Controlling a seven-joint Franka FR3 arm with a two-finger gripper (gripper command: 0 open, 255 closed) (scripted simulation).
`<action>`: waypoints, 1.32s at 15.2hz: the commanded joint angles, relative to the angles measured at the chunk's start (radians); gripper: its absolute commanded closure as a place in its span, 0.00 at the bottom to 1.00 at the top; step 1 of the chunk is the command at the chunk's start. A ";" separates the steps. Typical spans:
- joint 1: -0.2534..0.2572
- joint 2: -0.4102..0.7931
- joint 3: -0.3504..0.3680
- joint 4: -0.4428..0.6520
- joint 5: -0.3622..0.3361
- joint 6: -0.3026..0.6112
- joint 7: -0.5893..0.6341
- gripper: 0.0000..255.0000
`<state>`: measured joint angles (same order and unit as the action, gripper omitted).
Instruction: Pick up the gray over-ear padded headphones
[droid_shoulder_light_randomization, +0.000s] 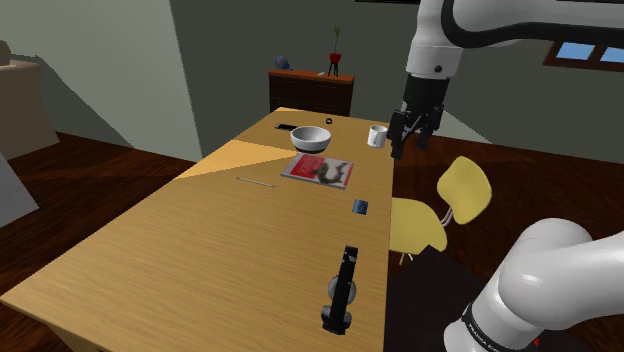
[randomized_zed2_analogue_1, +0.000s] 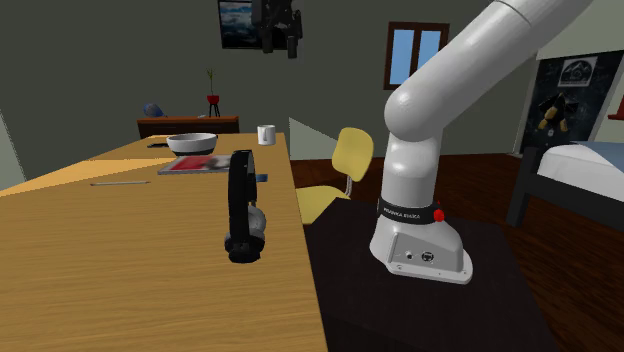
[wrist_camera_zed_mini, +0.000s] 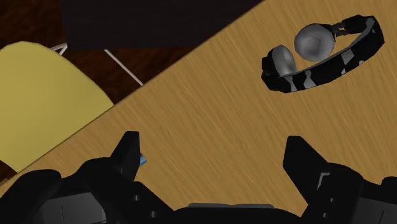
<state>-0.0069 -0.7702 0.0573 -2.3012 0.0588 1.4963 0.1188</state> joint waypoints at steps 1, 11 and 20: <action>0.000 0.000 0.000 0.000 0.000 0.000 0.000 0.00; -0.058 -0.186 0.311 -0.246 0.232 0.132 0.587 0.00; -0.155 -0.122 0.679 -0.264 0.454 0.308 1.119 0.00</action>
<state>-0.1449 -0.9054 0.6950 -2.5757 0.4919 1.7880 1.1700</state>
